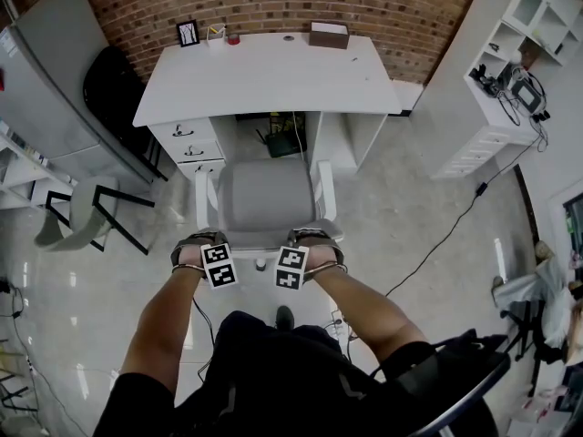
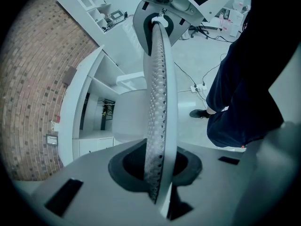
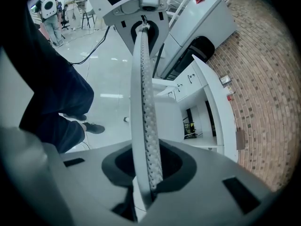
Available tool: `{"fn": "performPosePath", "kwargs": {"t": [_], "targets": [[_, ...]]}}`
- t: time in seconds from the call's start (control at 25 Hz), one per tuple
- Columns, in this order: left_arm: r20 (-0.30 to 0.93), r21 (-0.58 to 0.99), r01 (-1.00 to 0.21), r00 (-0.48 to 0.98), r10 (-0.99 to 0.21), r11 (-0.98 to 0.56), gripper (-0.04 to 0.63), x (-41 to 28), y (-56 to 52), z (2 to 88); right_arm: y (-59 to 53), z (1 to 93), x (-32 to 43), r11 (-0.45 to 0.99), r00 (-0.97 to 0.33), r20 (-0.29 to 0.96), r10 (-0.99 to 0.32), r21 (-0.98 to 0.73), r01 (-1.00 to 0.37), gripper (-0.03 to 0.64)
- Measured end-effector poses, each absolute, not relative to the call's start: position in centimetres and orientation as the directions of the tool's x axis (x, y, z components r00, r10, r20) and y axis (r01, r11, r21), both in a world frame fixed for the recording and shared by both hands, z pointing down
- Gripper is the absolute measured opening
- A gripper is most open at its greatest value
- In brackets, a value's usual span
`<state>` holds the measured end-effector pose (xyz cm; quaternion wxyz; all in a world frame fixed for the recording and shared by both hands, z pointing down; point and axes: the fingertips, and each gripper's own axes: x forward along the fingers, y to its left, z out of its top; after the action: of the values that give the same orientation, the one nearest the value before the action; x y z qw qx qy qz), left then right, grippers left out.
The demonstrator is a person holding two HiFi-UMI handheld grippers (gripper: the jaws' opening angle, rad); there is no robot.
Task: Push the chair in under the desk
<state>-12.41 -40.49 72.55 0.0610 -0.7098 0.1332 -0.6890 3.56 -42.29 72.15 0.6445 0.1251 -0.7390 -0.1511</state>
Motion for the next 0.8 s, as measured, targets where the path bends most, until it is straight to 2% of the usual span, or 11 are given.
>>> {"fn": "performPosePath", "kwargs": {"t": [0.8], "targets": [[0.957, -0.279, -0.051, 0.066, -0.282, -0.959, 0.043, -12.4, -48.1, 72.7, -49.9, 72.3, 3.5, 0.923, -0.119, 0.916, -0.383, 0.385, -0.011, 0.071]]}}
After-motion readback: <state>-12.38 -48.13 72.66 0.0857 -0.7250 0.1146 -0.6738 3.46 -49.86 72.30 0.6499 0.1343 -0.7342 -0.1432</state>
